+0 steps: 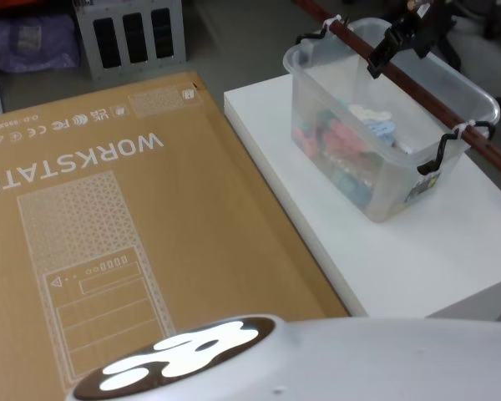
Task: Use one hand to grasp the basket and place it at the designated location.
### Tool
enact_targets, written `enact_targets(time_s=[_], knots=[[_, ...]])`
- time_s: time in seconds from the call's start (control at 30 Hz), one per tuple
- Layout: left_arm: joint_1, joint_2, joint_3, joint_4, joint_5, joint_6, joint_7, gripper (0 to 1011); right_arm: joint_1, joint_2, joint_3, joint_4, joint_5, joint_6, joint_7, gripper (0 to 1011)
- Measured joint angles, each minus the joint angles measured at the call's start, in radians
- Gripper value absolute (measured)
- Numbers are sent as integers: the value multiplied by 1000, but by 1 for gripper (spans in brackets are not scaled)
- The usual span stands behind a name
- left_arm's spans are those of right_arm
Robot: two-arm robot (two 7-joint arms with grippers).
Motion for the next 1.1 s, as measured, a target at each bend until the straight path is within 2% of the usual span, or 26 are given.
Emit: enact_targets(time_s=[0.47,0.7,0.9,1.1], knots=[[0,0,0,0,0,0,0,0,-12,-56,8,102,13,-53,15,1000],[0,0,0,0,0,0,0,0,-12,-82,-5,149,27,-76,22,1000],[0,0,0,0,0,0,0,0,-1,-111,-29,198,30,-90,43,1000],[0,0,0,0,0,0,0,0,-1,-111,-30,197,29,-90,44,1000]])
